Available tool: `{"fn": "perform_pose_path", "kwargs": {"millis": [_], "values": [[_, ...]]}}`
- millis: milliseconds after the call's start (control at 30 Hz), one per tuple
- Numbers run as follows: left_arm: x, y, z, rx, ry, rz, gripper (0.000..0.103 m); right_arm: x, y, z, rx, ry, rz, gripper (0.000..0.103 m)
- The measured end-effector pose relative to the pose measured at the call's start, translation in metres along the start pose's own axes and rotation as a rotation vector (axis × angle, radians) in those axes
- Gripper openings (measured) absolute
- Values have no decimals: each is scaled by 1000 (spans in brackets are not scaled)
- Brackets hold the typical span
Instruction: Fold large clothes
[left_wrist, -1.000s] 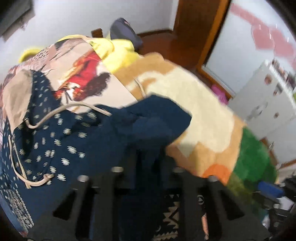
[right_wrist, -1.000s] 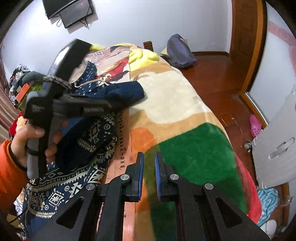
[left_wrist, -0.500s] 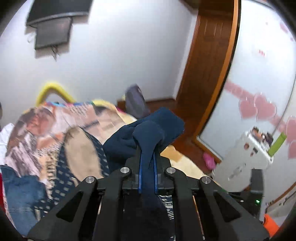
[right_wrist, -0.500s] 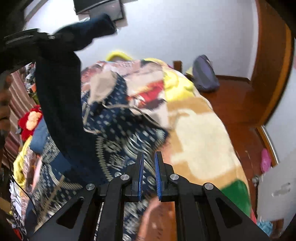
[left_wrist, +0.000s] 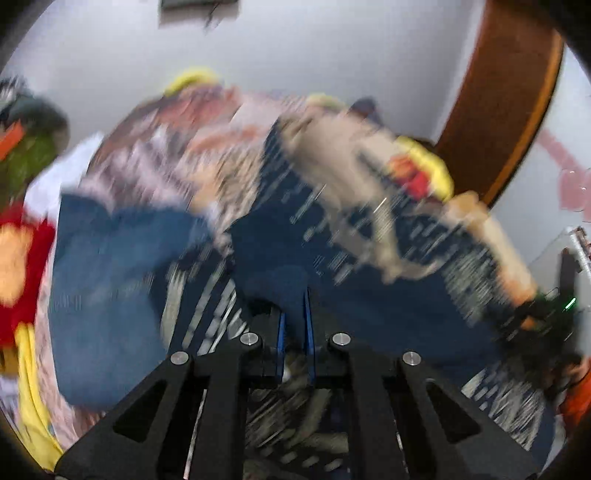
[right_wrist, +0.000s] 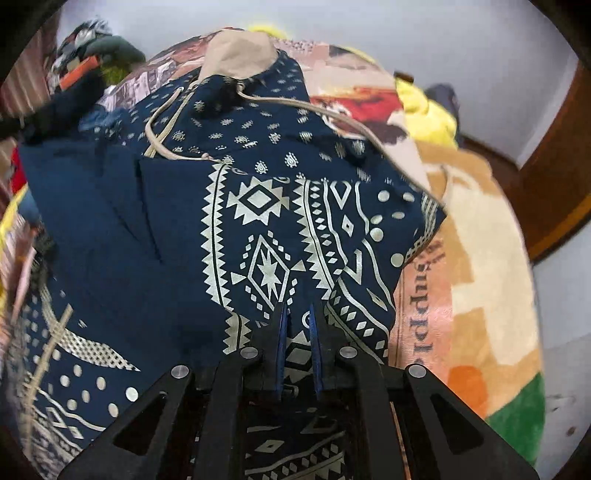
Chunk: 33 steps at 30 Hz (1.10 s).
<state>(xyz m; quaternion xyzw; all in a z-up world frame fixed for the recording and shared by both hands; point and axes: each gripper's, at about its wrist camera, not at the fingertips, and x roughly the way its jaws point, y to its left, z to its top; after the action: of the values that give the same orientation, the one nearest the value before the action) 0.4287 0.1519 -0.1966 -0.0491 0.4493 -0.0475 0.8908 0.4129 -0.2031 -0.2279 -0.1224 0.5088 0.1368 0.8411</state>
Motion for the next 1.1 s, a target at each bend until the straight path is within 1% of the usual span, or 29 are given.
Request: {"fn": "perform_pose_path", "kwargs": {"millis": [67,133,200,300,367,433,467,533,600,700,733,800,833,867,933,1000,1033,1100], "values": [[9,23,-26,-51,43,-5,8,1,3,0,8,5,-27,8],[14,36,-46,-87,62,-24,8,2,4,1,10,13,-40,8],[14,44,-66,-100,58,-39,9,3,7,2,5,16,-63,8],[16,52,-88,-125,68,-42,9,1,12,0,-25,12,-112,8],[13,61,-100,-168,62,-56,9,1,17,0,-55,13,-154,8],[8,68,-107,-203,47,-68,9,-1,22,-2,-76,16,-187,8],[5,70,-109,-211,42,-62,9,-2,24,-3,-86,18,-206,8],[-1,70,-113,-198,33,-34,9,-7,26,-4,-96,28,-227,8],[-9,72,-115,-186,37,-13,9,-18,23,-3,-72,11,-207,8],[-25,79,-113,-185,32,-26,9,-32,12,0,-28,-11,-170,8],[-33,79,-111,-178,14,-16,11,-37,8,1,-22,-23,-174,8],[-41,78,-104,-168,-12,-6,19,-44,-1,3,-11,-43,-187,8],[-43,77,-100,-163,-22,0,31,-45,-7,3,-3,-46,-183,8],[-43,74,-95,-157,-32,13,40,-45,-10,3,5,-42,-181,8],[-36,68,-87,-140,-34,47,48,-32,-21,4,33,-9,-156,8],[-16,63,-82,-120,5,101,50,-15,-27,-1,32,30,-156,8],[-5,61,-82,-111,29,134,50,-12,-26,-4,10,21,-151,8],[16,61,-86,-107,82,197,51,-13,-21,-11,-54,-33,-177,8]]}}
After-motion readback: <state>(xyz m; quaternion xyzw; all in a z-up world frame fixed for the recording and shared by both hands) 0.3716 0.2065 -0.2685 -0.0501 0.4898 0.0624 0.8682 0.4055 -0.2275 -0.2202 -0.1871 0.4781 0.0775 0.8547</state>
